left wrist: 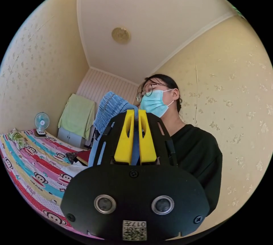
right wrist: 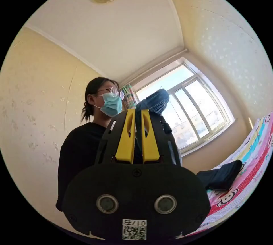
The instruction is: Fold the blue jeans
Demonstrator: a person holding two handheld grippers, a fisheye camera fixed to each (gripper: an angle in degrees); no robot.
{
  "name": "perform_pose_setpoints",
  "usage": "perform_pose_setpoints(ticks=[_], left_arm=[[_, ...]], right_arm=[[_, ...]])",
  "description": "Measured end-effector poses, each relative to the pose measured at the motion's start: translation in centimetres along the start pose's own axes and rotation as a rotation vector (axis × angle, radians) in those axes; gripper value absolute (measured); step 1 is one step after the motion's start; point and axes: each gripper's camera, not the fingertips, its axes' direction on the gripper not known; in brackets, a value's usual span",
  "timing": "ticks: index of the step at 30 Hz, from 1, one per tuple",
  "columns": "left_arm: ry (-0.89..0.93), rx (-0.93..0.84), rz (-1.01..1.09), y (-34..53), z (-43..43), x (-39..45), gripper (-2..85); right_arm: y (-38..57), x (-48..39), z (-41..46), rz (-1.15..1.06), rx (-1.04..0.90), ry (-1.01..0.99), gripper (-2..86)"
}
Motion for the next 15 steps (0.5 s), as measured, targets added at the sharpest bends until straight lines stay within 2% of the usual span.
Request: perform_pose_setpoints(ticks=[4, 6, 10, 12, 13, 15], left_arm=[[-0.043, -0.022, 0.057, -3.9, -0.3, -1.5, -0.1], [-0.12, -0.017, 0.127, -6.7, -0.6, -2.6, 0.0], [-0.309, 0.024, 0.093, -10.0, -2.2, -8.6, 0.0], [-0.476, 0.007, 0.015, -12.3, -3.1, -15.6, 0.1], [-0.491, -0.011, 0.008, -13.2, -3.2, -17.7, 0.2], [-0.542, -0.159, -0.116, -18.7, -3.5, -28.5, 0.7]], right_arm=[[-6.1, -5.1, 2.4, -0.212, -0.066, 0.104, 2.3], [-8.6, -5.3, 2.8, -0.219, -0.067, 0.179, 2.5], [-13.9, 0.5, 0.2, -0.034, -0.051, 0.438, 2.7], [-16.0, 5.7, -2.1, 0.083, -0.042, 0.57, 2.9], [-17.7, 10.0, -3.5, 0.19, -0.059, 0.623, 3.0], [-21.4, 17.1, -5.0, 0.271, -0.172, 0.747, 3.3]])
